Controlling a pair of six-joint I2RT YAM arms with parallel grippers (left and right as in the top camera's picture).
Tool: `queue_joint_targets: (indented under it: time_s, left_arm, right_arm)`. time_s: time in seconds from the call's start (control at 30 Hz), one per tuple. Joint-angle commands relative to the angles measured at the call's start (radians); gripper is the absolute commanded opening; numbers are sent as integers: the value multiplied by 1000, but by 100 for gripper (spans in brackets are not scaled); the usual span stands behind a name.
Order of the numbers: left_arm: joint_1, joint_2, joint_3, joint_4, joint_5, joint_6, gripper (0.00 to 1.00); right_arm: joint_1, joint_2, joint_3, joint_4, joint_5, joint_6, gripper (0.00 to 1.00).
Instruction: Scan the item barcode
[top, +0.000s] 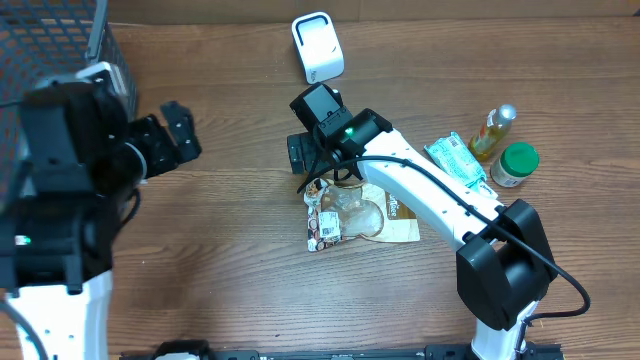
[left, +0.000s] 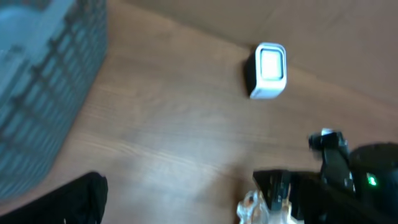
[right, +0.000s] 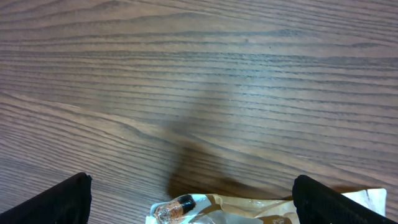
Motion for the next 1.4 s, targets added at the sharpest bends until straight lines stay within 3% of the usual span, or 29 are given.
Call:
queue_joint_targets:
  time_s: [0.0, 0.53, 0.7, 0.93, 1.37]
  left_arm:
    - [-15, -69, -160, 129, 21, -10, 99]
    - [-19, -277, -852, 1086, 44, -9, 100]
    - [-19, -342, -991, 1300, 40, -9, 100]
    - [-19, -435, -1128, 1417, -9, -6, 100]
    - [-19, -650, -1326, 1416, -45, 5, 99]
  right_arm:
    - [1, -6, 18, 2, 11, 0, 100]
    - [1, -6, 18, 2, 11, 0, 100]
    - [1, -6, 18, 2, 11, 0, 100]
    - [1, -6, 18, 2, 11, 0, 100]
    - [1, -6, 18, 2, 11, 0, 100]
